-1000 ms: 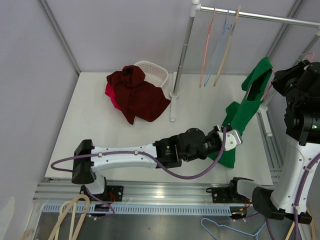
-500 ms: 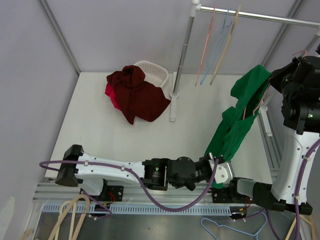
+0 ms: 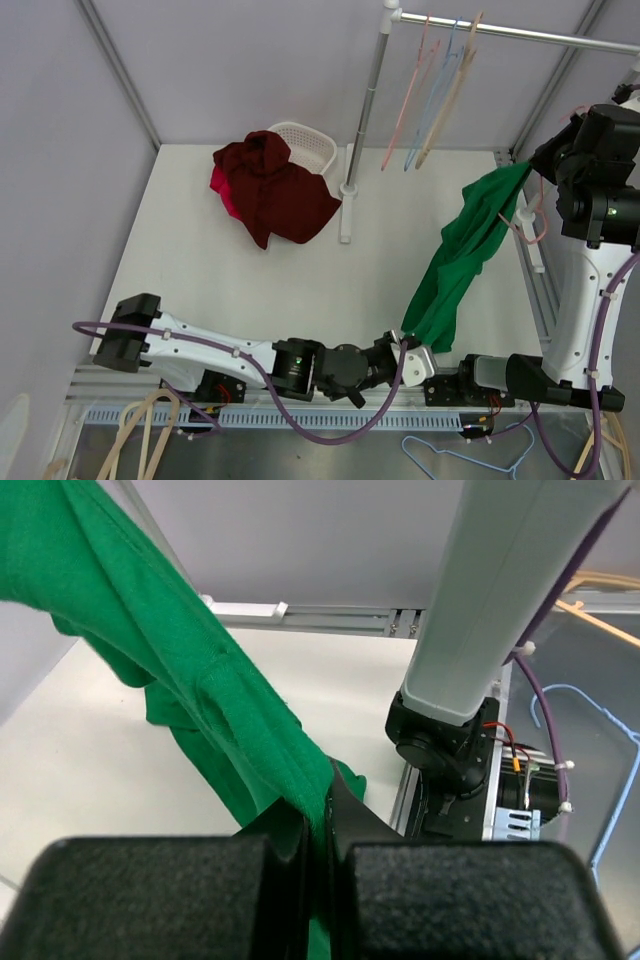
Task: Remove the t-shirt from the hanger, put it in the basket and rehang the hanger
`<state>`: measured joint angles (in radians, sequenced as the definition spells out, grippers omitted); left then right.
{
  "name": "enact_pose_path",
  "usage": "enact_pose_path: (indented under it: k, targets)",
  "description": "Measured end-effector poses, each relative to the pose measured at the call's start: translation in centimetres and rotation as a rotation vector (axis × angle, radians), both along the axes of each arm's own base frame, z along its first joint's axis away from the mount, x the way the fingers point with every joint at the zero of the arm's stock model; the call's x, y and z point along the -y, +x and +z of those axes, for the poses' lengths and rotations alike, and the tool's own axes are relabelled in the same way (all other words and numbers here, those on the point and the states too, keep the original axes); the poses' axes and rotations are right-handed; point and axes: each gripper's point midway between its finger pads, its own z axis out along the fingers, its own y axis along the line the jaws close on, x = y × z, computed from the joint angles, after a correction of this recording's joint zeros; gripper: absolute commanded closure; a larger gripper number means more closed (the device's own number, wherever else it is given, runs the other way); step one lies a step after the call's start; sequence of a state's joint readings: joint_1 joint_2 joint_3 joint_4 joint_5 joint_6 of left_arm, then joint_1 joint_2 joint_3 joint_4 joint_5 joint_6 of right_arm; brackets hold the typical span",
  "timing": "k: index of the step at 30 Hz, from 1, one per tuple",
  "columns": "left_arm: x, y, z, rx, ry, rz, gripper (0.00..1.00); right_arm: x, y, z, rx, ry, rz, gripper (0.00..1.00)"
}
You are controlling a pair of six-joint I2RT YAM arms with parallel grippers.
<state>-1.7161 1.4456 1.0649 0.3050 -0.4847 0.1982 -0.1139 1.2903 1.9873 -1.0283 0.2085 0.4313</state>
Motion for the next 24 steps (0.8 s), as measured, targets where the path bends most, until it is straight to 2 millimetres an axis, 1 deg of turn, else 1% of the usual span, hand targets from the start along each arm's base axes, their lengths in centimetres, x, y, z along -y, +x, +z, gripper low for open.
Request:
enact_pose_path:
  k: [2,5,8,11,13,14,16,17,18,20,23,24]
  targets:
    - [0.1,0.3,0.0,-0.014,-0.007,0.017,0.99,-0.3,0.0,0.0,-0.001,0.006,0.013,1.0]
    - [1.5,1.8,0.0,-0.057,-0.001,0.038,0.99,-1.0,0.0,0.4,0.015,0.02,0.049,1.0]
    - [3.9,5.5,-0.6,-0.132,0.041,0.081,0.99,-1.9,-0.5,1.9,0.054,0.035,0.096,1.0]
    - [6.7,10.7,-0.3,-0.236,0.06,0.139,0.99,-2.9,-1.7,4.1,0.11,0.038,0.143,1.0]
    - [8.0,13.9,-0.4,-0.301,0.072,0.175,0.99,-3.4,-2.7,5.4,0.138,0.034,0.165,1.0]
    - [8.4,15.5,-0.7,-0.33,0.079,0.196,0.99,-3.8,-3.6,6.4,0.163,0.03,0.185,1.0]
    - [8.9,17.8,-1.6,-0.378,0.103,0.231,0.99,-4.2,-4.8,7.8,0.201,0.019,0.206,1.0]
    - [9.1,18.7,-2.6,-0.403,0.122,0.246,0.99,-4.4,-5.4,8.2,0.216,0.013,0.216,1.0]
    - [9.1,19.0,-3.7,-0.424,0.147,0.256,0.99,-4.6,-5.8,8.5,0.223,0.008,0.222,1.0]
    - [8.6,18.9,-6.3,-0.464,0.212,0.267,0.99,-4.6,-6.5,8.6,0.236,-0.004,0.226,1.0]
    - [7.7,17.5,-9.7,-0.512,0.296,0.262,0.99,-4.5,-6.7,8.2,0.245,-0.033,0.228,1.0]
    - [7.1,16.9,-10.8,-0.523,0.32,0.262,0.99,-4.4,-6.6,8.0,0.246,-0.045,0.23,1.0]
